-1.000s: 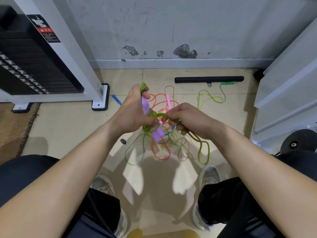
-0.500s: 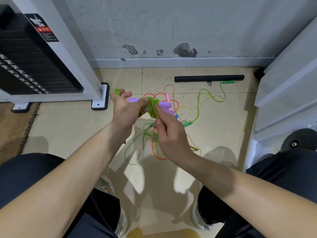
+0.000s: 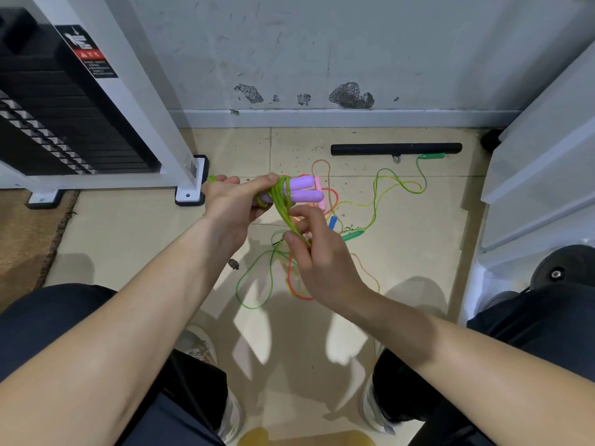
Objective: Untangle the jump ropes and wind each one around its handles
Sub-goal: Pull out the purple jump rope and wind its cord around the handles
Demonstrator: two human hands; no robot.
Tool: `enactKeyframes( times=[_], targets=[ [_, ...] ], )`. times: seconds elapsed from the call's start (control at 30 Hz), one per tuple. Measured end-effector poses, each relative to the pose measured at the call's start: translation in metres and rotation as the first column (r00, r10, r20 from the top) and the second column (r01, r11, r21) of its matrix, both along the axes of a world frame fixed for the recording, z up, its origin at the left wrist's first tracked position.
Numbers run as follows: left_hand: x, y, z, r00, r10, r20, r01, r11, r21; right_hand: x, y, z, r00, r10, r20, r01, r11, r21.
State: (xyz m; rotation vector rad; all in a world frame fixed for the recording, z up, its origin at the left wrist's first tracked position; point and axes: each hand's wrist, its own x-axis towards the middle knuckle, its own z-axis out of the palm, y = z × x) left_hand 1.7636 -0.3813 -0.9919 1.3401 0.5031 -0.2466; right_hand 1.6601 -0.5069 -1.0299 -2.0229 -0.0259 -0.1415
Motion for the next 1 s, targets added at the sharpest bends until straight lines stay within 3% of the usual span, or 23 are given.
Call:
enactKeyframes(
  times=[0.2, 0.3, 0.47, 0.6, 0.77, 0.87, 1.0],
  targets=[
    [0.009, 0.015, 0.006, 0.996, -0.084, -0.025, 0.081, 0.991, -0.103, 0.010, -0.012, -0.002, 0.982, 0.103, -0.160, -0.055, 0.959, 0.277],
    [0.008, 0.019, 0.013, 0.980, -0.192, -0.059, 0.184, 0.976, -0.119, 0.020, -0.026, -0.005, 0.955, 0.187, -0.230, -0.152, 0.975, 0.159],
    [0.005, 0.022, 0.017, 0.926, -0.375, -0.052, 0.361, 0.916, -0.174, 0.042, -0.059, -0.001, 0.910, 0.177, -0.375, -0.236, 0.964, -0.119],
    [0.006, 0.024, 0.018, 0.843, -0.538, -0.008, 0.530, 0.834, -0.154, 0.048, -0.074, 0.006, 0.875, 0.235, -0.422, -0.307, 0.945, -0.110],
    [0.003, 0.022, 0.018, 0.784, -0.621, -0.001, 0.618, 0.780, 0.095, 0.052, -0.084, 0.025, 0.861, 0.267, -0.434, -0.302, 0.953, -0.014],
    [0.000, 0.018, 0.014, 0.778, -0.627, 0.032, 0.596, 0.754, 0.276, 0.051, -0.080, 0.032, 0.834, 0.255, -0.489, -0.256, 0.964, 0.067],
    [0.001, 0.016, 0.010, 0.782, -0.617, 0.087, 0.542, 0.743, 0.393, 0.051, -0.074, 0.035, 0.795, 0.252, -0.552, -0.143, 0.962, 0.232]
  ],
)
